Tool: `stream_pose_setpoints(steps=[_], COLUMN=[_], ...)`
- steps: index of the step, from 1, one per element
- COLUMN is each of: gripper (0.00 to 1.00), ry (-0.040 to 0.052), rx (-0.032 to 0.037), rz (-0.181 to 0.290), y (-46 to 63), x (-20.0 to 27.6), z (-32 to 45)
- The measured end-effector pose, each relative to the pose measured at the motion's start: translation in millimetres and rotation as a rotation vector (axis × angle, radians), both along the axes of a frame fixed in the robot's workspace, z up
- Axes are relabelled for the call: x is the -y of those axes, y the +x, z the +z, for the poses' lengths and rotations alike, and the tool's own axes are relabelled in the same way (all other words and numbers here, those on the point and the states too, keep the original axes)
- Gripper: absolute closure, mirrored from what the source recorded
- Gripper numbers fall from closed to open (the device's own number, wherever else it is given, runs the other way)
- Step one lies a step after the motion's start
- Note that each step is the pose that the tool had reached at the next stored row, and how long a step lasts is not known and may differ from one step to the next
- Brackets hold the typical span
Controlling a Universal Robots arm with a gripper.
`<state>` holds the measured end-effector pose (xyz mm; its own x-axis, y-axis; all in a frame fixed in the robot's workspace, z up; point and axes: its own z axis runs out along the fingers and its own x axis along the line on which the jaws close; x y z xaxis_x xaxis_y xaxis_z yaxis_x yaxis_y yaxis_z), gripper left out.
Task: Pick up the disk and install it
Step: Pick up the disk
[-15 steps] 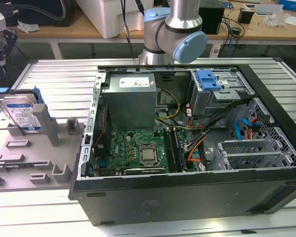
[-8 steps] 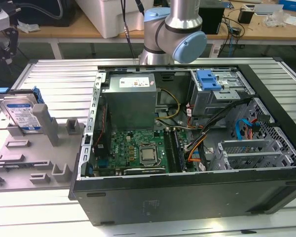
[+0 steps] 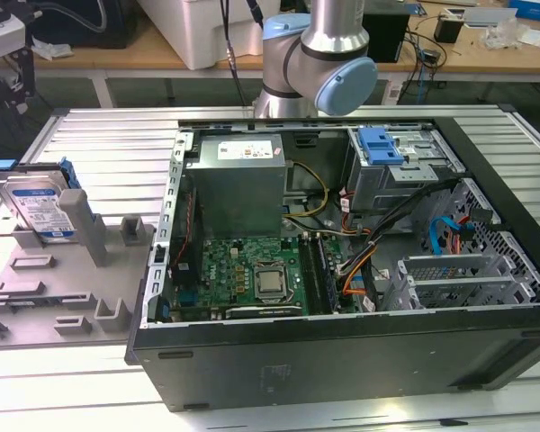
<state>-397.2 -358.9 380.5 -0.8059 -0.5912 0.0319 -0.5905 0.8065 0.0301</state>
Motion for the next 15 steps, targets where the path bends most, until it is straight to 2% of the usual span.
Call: stream_pose_setpoints(steps=[7,9,13,15], gripper=[0.46,0.46,0.46,0.46], ry=[0.0000,0.0000,0.0000,0.0000], rx=[-0.0001,-0.0001,-0.0001,0.0000], rz=[0.162,0.246,0.325,0.382], y=[0.0,0.0,0.0,0.0], x=[0.0,0.0,0.0,-0.1], z=[-0.9,-1.4,-1.7,-2.0])
